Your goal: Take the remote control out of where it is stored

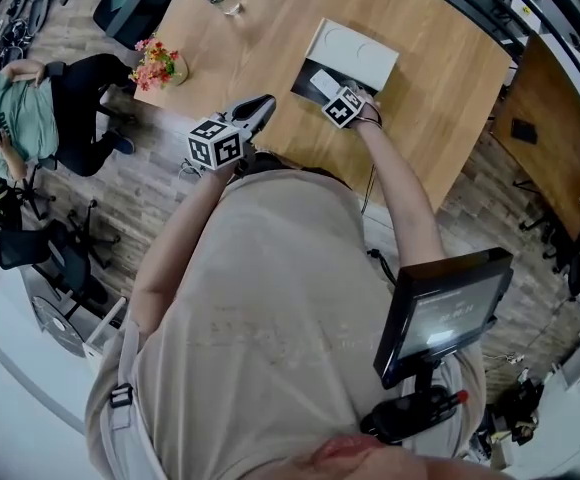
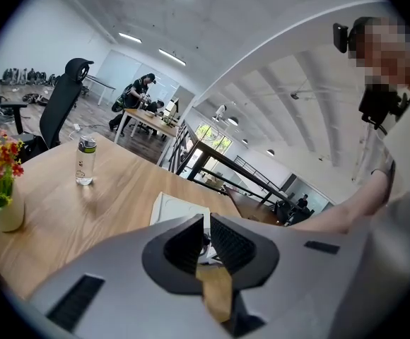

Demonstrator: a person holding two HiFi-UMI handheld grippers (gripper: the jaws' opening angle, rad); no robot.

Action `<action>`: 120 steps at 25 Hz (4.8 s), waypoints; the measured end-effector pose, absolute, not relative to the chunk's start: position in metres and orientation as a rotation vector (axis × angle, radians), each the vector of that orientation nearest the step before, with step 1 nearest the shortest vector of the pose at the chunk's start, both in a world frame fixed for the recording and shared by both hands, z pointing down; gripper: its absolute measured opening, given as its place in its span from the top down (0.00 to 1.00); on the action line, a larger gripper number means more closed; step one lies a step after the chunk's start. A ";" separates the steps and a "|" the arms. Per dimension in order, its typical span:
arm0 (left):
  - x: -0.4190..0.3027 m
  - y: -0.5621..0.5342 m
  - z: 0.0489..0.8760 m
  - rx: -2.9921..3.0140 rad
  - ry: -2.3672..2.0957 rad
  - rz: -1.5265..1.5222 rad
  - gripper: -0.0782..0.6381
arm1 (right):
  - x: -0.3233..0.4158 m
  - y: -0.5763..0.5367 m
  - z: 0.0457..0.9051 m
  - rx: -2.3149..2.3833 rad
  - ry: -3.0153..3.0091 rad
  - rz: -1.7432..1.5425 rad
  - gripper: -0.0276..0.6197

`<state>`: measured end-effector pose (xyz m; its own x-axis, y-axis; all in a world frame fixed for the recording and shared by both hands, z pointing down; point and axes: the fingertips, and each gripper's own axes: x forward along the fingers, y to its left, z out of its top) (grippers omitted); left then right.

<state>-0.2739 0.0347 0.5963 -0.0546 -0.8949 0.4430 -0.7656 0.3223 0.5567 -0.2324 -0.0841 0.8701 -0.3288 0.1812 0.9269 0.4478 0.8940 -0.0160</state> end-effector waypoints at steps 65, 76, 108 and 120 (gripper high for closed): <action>-0.286 0.052 0.416 1.875 -1.873 -0.497 0.88 | -0.125 -0.123 0.380 0.524 -3.065 0.183 0.70; -0.307 0.121 0.411 2.000 -1.754 -0.576 0.88 | -0.111 -0.038 0.374 0.803 -2.997 0.175 0.70; -0.108 0.155 0.474 2.028 -1.609 -0.402 0.88 | 0.032 0.051 0.467 0.890 -2.876 0.247 0.69; -0.061 0.155 0.514 1.994 -1.602 -0.284 0.88 | 0.058 0.070 0.528 0.825 -2.763 0.145 0.69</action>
